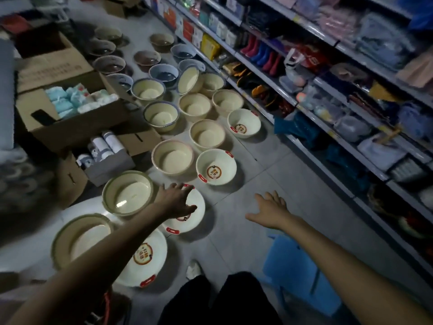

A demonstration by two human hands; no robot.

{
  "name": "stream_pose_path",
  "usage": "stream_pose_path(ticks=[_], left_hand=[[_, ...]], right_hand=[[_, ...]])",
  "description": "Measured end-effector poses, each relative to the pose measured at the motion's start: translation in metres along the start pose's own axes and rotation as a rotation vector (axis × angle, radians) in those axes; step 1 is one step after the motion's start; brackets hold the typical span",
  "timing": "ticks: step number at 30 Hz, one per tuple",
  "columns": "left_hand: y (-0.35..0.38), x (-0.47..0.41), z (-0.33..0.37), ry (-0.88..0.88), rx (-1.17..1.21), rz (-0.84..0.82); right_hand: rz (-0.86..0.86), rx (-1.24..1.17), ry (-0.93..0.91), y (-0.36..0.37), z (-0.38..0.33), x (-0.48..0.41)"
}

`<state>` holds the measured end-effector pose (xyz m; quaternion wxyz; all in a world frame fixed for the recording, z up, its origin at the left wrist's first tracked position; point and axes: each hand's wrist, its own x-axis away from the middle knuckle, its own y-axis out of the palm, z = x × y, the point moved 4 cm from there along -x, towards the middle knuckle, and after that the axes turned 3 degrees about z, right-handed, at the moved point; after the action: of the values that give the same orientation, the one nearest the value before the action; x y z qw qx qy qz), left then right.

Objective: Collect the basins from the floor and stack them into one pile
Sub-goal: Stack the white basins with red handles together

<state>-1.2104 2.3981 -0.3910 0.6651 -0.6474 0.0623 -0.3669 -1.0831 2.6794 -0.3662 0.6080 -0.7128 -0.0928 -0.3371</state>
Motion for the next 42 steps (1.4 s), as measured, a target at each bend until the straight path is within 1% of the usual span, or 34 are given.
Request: stream_pose_path(ticks=[3, 5, 7, 10, 14, 16, 18, 20, 24, 27, 33, 36, 37, 39, 41, 42], left_hand=[[-0.007, -0.021, -0.011, -0.091, 0.048, -0.003], [-0.006, -0.038, -0.021, -0.174, 0.106, 0.025], [0.002, -0.048, -0.025, -0.262, 0.159, 0.044], [0.021, -0.055, -0.019, -0.404, 0.195, 0.03], [0.068, -0.066, 0.008, -0.681, 0.32, 0.03], [0.097, -0.076, 0.033, -0.838, 0.388, 0.068], [0.124, -0.094, 0.062, -0.923, 0.439, 0.054], [0.155, -0.114, 0.088, -0.943, 0.485, 0.007], [0.228, -0.163, 0.116, -0.96, 0.56, -0.061], [0.293, -0.205, 0.127, -0.948, 0.591, -0.07], [0.435, -0.269, 0.144, -0.918, 0.595, -0.082], [0.494, -0.285, 0.144, -0.903, 0.568, -0.071], [0.512, -0.287, 0.144, -0.903, 0.556, -0.066], [0.542, -0.295, 0.139, -0.885, 0.501, -0.08], [0.556, -0.316, 0.128, -0.809, 0.418, -0.094], [0.557, -0.328, 0.122, -0.762, 0.389, -0.065]], right_hand=[[-0.045, 0.063, -0.052, -0.024, 0.005, -0.042], [-0.047, 0.101, -0.101, -0.043, 0.008, -0.078], [-0.06, 0.143, -0.151, -0.053, 0.012, -0.118], [-0.106, 0.218, -0.251, -0.056, 0.014, -0.179], [-0.22, 0.332, -0.441, -0.038, 0.022, -0.261], [-0.229, 0.377, -0.54, -0.026, 0.024, -0.31], [-0.243, 0.422, -0.598, -0.012, 0.034, -0.353], [-0.26, 0.445, -0.597, 0.01, 0.05, -0.382], [-0.323, 0.327, -0.569, 0.075, 0.075, -0.416], [-0.358, 0.289, -0.561, 0.139, 0.087, -0.437], [-0.386, 0.337, -0.611, 0.261, 0.09, -0.485], [-0.41, 0.368, -0.699, 0.308, 0.088, -0.509], [-0.428, 0.426, -0.735, 0.322, 0.087, -0.518], [-0.441, 0.619, -0.834, 0.343, 0.078, -0.536], [-0.381, 0.723, -0.953, 0.353, 0.062, -0.55], [-0.345, 0.753, -1.003, 0.356, 0.055, -0.553]])
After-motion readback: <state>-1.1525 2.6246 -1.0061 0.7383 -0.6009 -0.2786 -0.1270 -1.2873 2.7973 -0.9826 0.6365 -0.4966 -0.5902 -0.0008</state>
